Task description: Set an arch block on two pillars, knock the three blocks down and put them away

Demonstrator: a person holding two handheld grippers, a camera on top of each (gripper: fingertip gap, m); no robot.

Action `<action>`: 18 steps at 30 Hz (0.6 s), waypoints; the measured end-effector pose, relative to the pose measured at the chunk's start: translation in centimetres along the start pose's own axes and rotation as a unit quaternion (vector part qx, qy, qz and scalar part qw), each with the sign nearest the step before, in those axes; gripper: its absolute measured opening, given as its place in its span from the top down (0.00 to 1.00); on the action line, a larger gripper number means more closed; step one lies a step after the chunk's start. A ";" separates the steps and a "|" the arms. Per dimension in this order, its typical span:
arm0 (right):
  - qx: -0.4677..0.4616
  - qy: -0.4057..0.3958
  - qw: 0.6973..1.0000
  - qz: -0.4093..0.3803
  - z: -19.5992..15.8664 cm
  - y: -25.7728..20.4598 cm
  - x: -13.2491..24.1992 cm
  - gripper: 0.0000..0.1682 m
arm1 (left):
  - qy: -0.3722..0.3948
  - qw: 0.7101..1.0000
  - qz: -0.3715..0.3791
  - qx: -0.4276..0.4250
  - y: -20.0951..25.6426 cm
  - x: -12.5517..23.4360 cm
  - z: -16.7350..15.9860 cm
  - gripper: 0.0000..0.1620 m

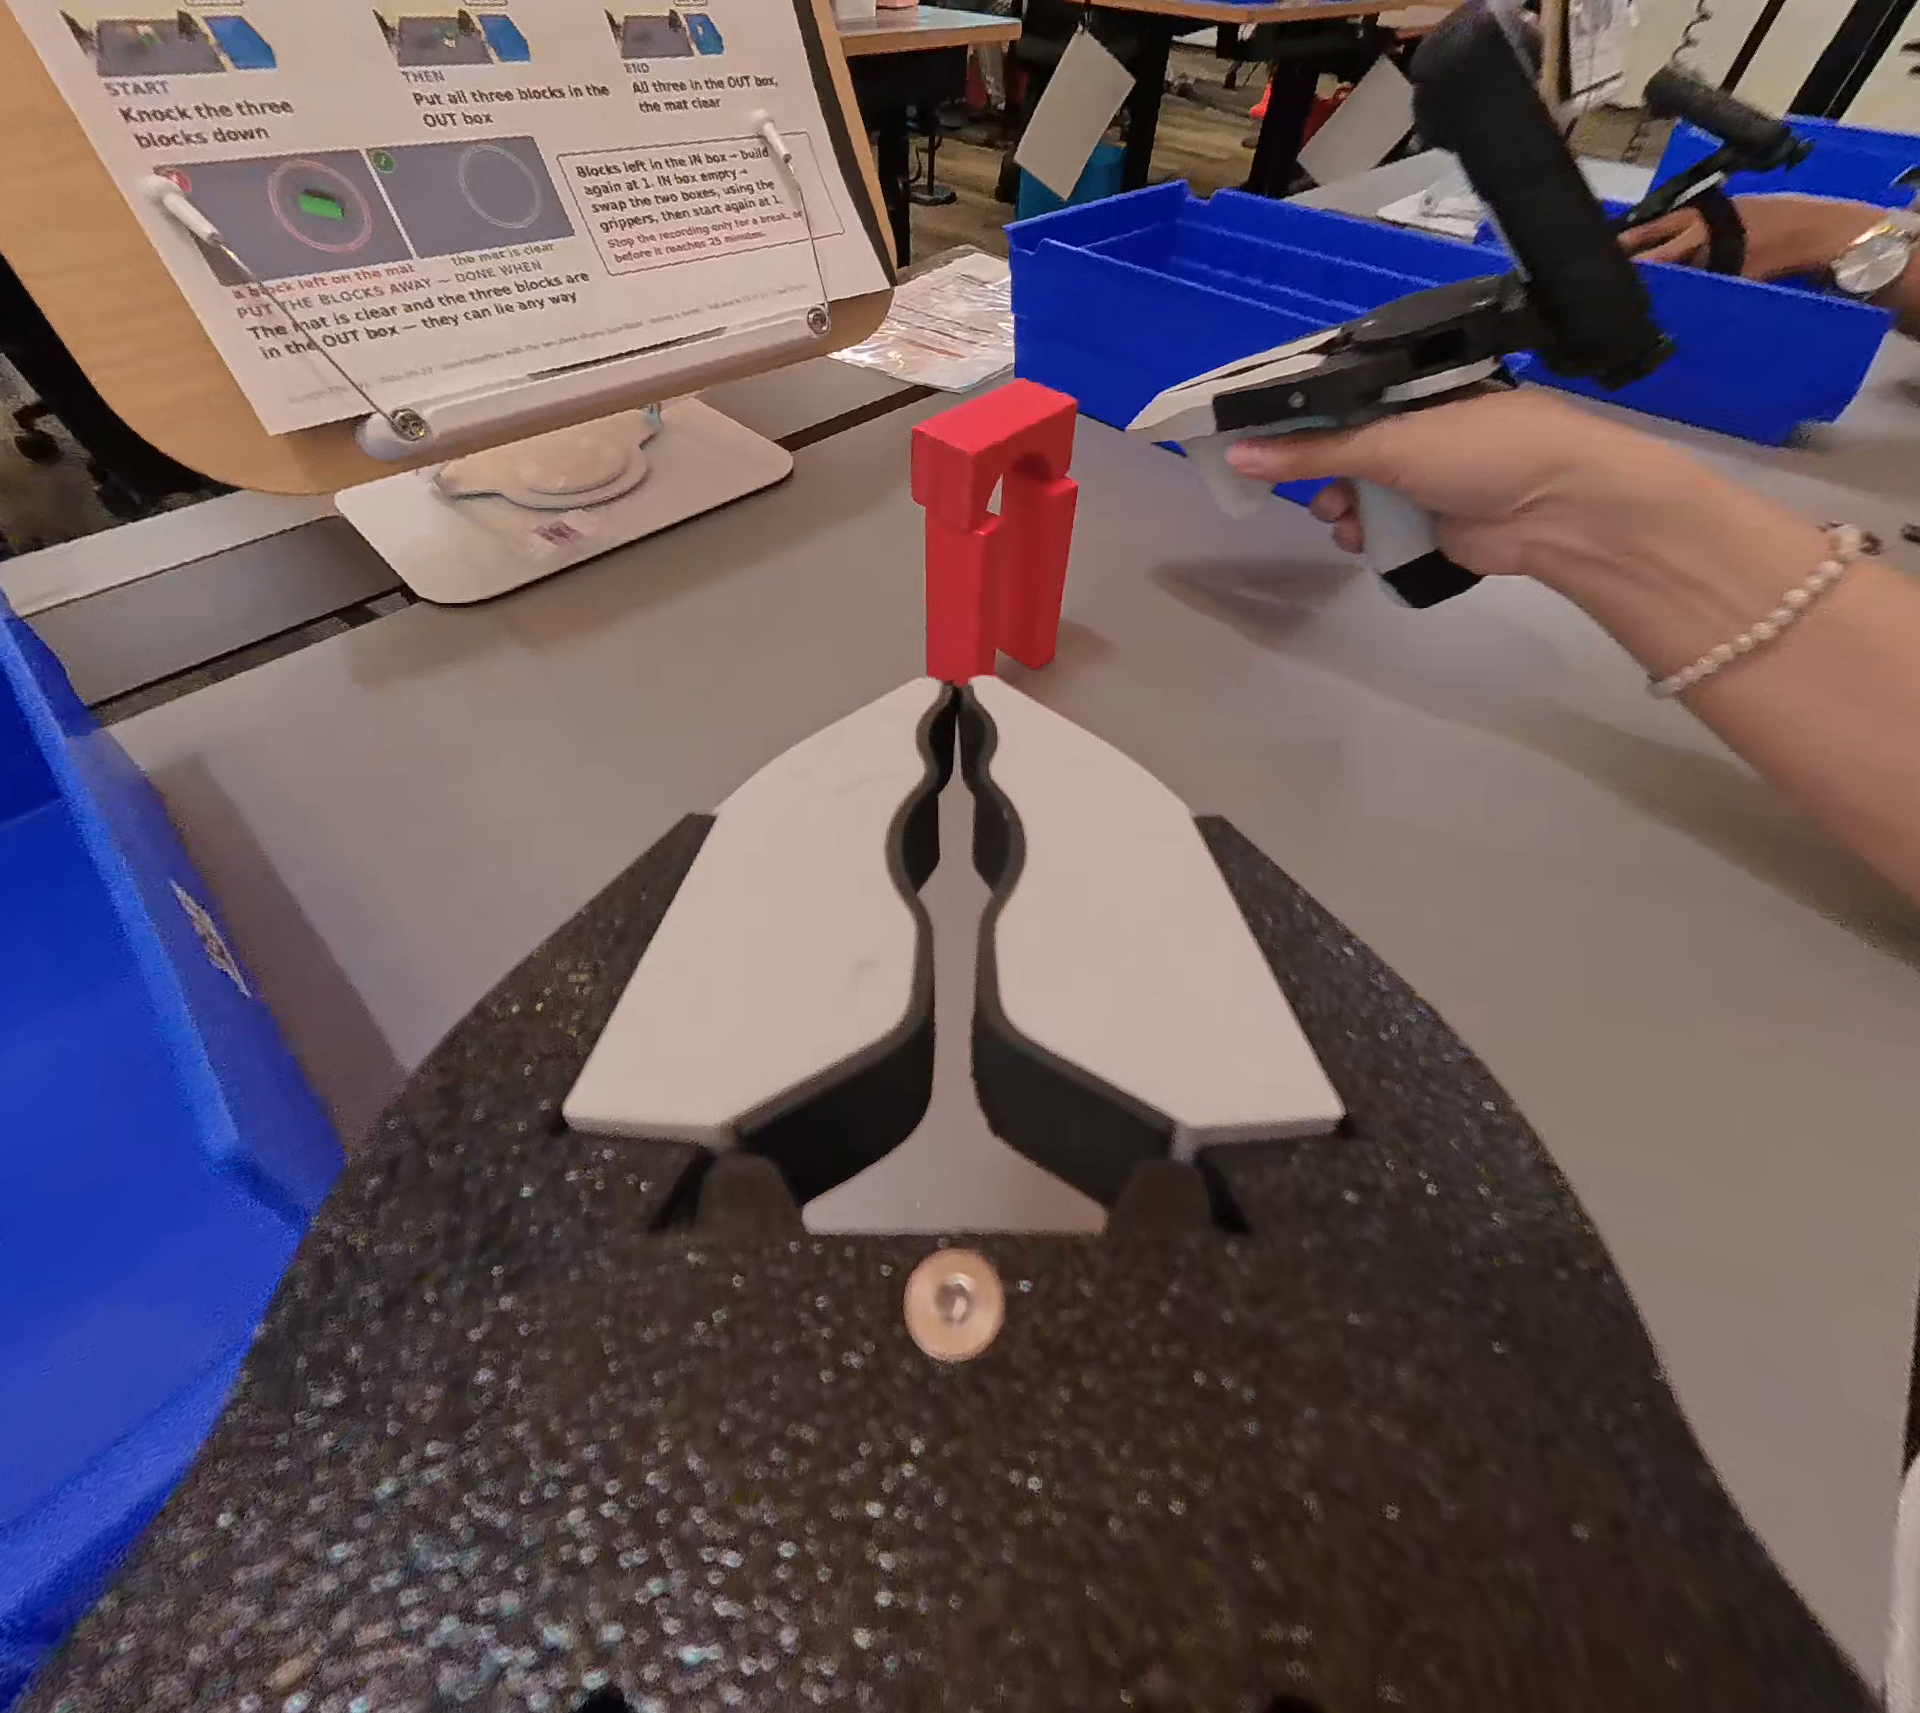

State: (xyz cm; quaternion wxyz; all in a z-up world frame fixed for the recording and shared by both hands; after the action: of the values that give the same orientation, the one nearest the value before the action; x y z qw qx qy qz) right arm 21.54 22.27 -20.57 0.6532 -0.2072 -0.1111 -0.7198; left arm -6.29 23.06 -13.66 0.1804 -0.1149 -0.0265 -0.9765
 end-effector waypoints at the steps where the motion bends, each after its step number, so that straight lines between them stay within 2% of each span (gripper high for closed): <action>1: -0.006 -0.004 1.000 -0.007 -0.2 0.0 -0.3 1.00 | 0.004 1.000 -0.002 0.005 0.0 0.3 -0.1 1.00; 6: -0.034 -0.012 0.998 -0.047 -0.6 -0.5 -1.2 1.00 | -0.001 1.000 0.009 -0.001 -1.4 1.6 0.3 0.99; 12: 0.005 -0.013 0.998 -0.057 0.9 -3.8 -2.4 1.00 | 0.004 0.999 -0.001 0.034 -2.7 3.3 0.0 0.98; 13: 0.017 -0.006 0.999 -0.043 1.5 -5.1 -2.7 1.00 | 0.006 0.999 0.001 0.036 -3.0 3.5 0.1 0.98; 15: 0.073 0.003 0.997 0.034 2.3 -9.5 -3.2 1.00 | 0.016 0.999 0.006 0.036 -3.4 3.9 0.4 0.98; 18: 0.164 -0.032 0.985 0.034 1.8 -12.3 -2.8 1.00 | 0.015 0.999 0.007 0.040 -3.9 4.2 0.4 0.97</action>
State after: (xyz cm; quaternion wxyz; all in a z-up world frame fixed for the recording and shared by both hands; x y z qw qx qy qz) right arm 9.87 27.01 -18.83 0.6985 -0.1236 -0.2415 -0.6622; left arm -11.43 25.25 -12.37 0.1919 -0.0929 -0.0618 -0.9751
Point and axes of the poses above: each gripper's, where its closed fingertips meet, x back along the fingers, z out of its top, y = z × x across the jaws, the point moved 1 cm from there along x, back along the fingers, and after that the axes turned 5 degrees about z, right-handed, at the moved point
